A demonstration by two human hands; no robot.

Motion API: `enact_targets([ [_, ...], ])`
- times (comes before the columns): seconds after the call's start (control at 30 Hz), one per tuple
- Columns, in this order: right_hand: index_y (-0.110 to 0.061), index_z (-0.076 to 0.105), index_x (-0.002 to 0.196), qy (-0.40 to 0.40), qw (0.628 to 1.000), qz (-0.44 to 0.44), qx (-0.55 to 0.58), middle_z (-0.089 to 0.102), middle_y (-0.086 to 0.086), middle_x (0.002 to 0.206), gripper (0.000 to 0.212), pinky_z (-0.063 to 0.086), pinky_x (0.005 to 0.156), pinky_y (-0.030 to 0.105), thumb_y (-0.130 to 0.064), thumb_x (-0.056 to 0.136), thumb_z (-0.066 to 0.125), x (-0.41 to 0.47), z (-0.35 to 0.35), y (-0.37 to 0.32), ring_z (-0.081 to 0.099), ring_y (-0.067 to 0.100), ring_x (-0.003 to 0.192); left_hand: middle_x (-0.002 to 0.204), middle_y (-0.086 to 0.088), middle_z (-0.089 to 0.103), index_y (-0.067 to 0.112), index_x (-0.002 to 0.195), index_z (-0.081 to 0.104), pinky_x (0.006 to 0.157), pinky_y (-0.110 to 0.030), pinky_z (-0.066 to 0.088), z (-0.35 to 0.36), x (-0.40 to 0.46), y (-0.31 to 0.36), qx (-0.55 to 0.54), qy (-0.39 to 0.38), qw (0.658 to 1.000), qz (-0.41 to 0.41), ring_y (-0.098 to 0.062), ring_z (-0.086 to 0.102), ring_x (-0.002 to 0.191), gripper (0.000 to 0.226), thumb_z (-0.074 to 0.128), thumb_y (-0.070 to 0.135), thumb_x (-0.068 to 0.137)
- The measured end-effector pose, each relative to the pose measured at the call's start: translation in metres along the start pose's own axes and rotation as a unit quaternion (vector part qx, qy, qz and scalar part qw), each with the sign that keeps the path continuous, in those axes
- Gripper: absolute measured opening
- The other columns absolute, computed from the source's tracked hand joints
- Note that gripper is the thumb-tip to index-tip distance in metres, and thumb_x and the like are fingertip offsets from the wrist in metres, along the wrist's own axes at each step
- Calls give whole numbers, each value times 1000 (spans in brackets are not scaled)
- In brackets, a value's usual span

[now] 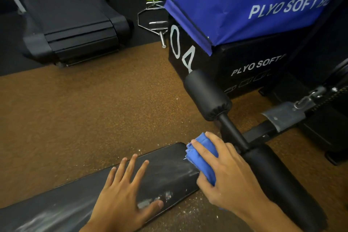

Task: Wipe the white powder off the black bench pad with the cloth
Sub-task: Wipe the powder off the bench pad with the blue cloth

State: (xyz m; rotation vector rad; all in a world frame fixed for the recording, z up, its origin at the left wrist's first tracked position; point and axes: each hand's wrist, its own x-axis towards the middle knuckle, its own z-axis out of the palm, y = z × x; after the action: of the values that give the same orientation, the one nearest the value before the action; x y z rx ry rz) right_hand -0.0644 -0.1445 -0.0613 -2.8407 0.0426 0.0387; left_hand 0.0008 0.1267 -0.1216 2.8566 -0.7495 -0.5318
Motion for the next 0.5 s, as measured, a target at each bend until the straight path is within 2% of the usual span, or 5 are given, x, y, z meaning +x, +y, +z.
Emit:
enact_targets([
  [0.17,-35,39,149,10,1000,-7,0,33,-2,153,70,55,83,36,-48,81,51,32,71,3,51,19,108,167,6,-13,44,156,-2,125,-47,3,59,5,-42,-20,-2,999,-50,-25,-13,154,113,22,104,64],
  [0.33,-34,38,149,0,1000,14,-14,33,1,154,70,54,86,40,-50,82,47,60,149,22,50,23,114,158,8,-38,54,148,-24,125,-54,0,97,16,-67,2,-42,997,-70,-25,-26,151,109,15,107,60],
  [0.5,-26,46,146,13,1000,6,-23,37,6,153,66,51,91,45,-49,85,50,83,199,31,49,30,117,156,10,-41,59,147,-23,122,-58,10,113,24,-72,14,-69,995,-74,-25,-25,152,112,27,106,58],
])
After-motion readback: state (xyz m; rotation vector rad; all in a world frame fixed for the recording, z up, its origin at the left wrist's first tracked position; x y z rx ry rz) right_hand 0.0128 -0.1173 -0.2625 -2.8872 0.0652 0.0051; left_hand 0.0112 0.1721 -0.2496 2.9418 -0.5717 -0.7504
